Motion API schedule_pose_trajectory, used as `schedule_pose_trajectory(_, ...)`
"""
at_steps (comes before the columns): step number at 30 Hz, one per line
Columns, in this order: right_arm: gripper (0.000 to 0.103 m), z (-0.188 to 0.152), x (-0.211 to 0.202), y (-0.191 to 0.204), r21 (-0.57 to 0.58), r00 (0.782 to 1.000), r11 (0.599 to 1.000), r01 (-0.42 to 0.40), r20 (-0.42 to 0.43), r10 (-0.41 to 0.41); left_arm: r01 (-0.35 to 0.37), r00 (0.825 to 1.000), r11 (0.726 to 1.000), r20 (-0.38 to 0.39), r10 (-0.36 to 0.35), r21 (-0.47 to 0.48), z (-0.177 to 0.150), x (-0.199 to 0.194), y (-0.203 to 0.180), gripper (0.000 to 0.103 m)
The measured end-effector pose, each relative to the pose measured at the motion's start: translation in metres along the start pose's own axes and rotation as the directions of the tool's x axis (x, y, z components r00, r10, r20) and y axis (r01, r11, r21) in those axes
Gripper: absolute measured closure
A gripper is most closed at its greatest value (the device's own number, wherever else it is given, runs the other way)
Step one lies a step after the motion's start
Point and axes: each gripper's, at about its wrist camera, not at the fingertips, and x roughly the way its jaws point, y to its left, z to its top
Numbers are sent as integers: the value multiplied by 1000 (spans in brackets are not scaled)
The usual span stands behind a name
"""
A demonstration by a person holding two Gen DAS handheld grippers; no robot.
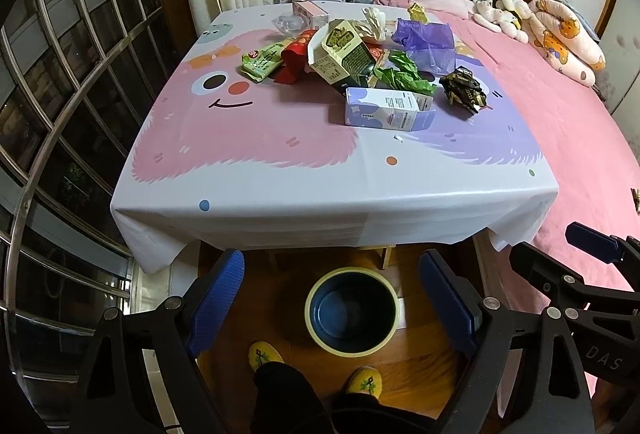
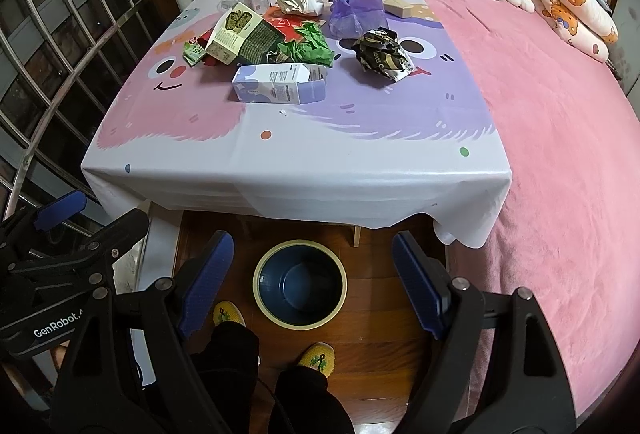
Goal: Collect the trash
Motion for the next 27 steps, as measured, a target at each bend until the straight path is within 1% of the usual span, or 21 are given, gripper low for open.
schedule_pose_trajectory(5,23,1,1,0,-1,1000,1000,0,1,0,3,1000,1000,-2,-3,-3,0,0,0,12)
schedule_pose_trajectory(15,23,4,0,4,-8,1000,1000,-2,-1,2,-21,1000,1000,7,21,0,5,-1,2,12)
schedule_pose_trajectory(25,23,18,6,6,-19,1000,1000,-19,3,19,-23,1000,1000,14,23,-18,11,1,5,12)
schedule_pose_trajectory(27,23,21,7,6,-22,1000,1000,-21,7,22,-18,1000,1000,17,18,-18,14,1,5,15)
